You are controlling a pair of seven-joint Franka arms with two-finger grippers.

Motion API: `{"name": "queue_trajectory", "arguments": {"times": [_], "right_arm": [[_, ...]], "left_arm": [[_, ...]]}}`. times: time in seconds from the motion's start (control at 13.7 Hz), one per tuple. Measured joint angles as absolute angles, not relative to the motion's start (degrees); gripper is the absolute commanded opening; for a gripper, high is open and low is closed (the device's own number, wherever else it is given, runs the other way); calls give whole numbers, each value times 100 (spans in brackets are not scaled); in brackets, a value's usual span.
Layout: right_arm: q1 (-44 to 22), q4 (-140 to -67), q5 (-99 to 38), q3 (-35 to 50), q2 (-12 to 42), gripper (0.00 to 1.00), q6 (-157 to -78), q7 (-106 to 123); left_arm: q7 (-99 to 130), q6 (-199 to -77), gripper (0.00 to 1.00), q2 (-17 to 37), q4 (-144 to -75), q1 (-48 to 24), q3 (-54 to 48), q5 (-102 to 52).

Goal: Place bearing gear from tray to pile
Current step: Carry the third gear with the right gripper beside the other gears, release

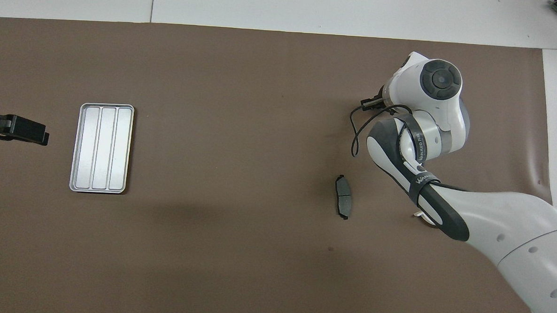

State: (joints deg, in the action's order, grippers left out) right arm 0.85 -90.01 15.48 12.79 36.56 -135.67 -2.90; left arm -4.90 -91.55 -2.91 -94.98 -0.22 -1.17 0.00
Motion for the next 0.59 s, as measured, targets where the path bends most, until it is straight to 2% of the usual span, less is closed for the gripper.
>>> {"name": "queue_trajectory", "arguments": {"times": [0.07, 0.15, 0.22, 0.29, 0.37, 0.44, 0.59], "right_arm": [[159, -8995, 1548, 1280, 3657, 0, -13451, -231], [218, -8982, 1548, 1285, 3655, 7, -13394, -204], [262, -8965, 1535, 1290, 3654, 21, -13322, -201], [277, -8944, 1496, 1291, 3652, 50, -13248, -201], [278, -8928, 1451, 1292, 3649, 76, -13200, -201], [277, -8914, 1414, 1299, 3640, 89, -13167, -201], [277, -8897, 1374, 1305, 3608, 92, -13130, -201]], "left_arm": [[-490, -9155, 100, -291, -9498, -22, -117, 0], [-490, -9155, 100, -291, -9498, -22, -117, 0], [-490, -9155, 100, -291, -9498, -22, -117, 0], [-490, -9155, 100, -291, -9498, -22, -117, 0], [-490, -9155, 100, -291, -9498, -22, -117, 0], [-490, -9155, 100, -291, -9498, -22, -117, 0], [-490, -9155, 100, -291, -9498, -22, -117, 0]]}}
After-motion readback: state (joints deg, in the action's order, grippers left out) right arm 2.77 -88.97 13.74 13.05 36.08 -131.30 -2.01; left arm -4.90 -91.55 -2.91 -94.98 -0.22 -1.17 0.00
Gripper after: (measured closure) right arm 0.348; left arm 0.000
